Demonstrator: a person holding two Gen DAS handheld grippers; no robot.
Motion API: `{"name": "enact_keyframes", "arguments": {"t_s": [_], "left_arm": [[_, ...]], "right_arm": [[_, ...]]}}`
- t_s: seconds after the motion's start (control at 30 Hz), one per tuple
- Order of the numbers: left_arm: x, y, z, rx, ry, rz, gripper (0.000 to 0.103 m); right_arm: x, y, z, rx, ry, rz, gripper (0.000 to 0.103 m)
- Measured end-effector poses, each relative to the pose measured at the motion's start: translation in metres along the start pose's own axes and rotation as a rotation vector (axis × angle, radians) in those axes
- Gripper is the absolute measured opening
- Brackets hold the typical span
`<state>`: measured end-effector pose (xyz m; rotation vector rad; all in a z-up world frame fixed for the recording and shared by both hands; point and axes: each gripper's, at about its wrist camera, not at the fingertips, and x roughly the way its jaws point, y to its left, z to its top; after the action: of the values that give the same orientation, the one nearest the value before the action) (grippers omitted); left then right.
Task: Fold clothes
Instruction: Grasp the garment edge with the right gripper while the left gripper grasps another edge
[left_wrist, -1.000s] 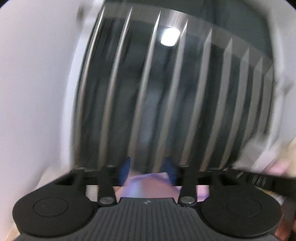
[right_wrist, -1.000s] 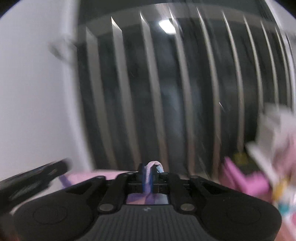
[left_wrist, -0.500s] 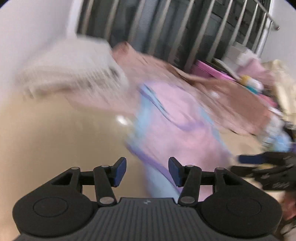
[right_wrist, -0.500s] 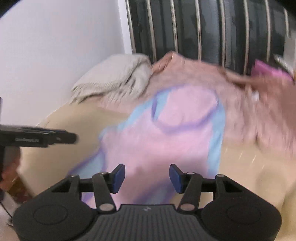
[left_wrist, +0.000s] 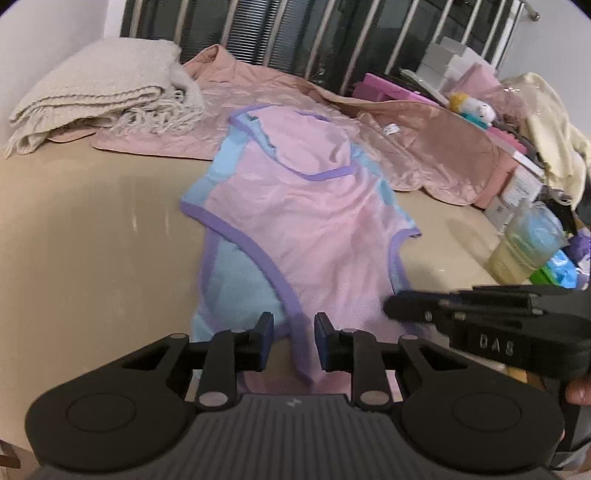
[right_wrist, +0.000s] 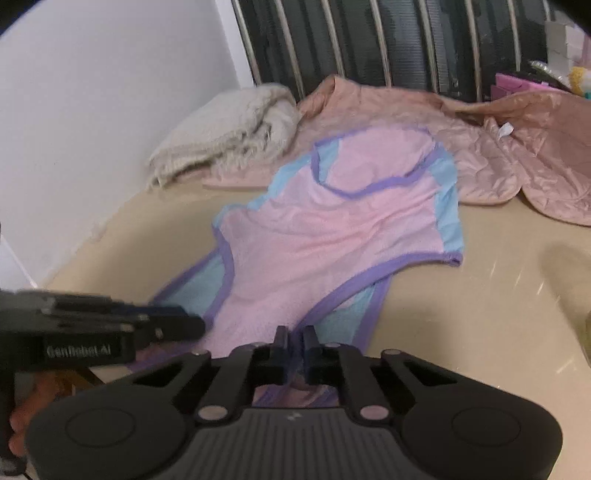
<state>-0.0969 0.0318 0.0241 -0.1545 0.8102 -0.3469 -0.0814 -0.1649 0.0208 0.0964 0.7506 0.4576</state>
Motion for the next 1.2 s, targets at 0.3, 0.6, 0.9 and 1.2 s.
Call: {"name": "enact_keyframes", "arguments": {"t_s": [0.3,0.6,0.9,1.2], "left_arm": [[0.009,0.0,0.0,-0.043,-0.011,-0.01,0.002],[-0.017,0.013,0.043,-0.112,-0.17,-0.074,0.002],[0.035,0.032,0.117,-0.072,-0.235,0.173,0.023],[-0.033,0.027,0.014,0.107,-0.193,0.1,0.04]], "right_arm": [[0.003,0.0,-0.01,0.008,-0.003,0.006,0.018],[-0.016,0.005,0.027,-0.008,-0.124,0.027,0.004],[0.056,-0.003,0.118,-0.115,-0.182,-0.18,0.025],[-0.014,0.023,0.03,-0.202,-0.096,0.025,0.031]]}}
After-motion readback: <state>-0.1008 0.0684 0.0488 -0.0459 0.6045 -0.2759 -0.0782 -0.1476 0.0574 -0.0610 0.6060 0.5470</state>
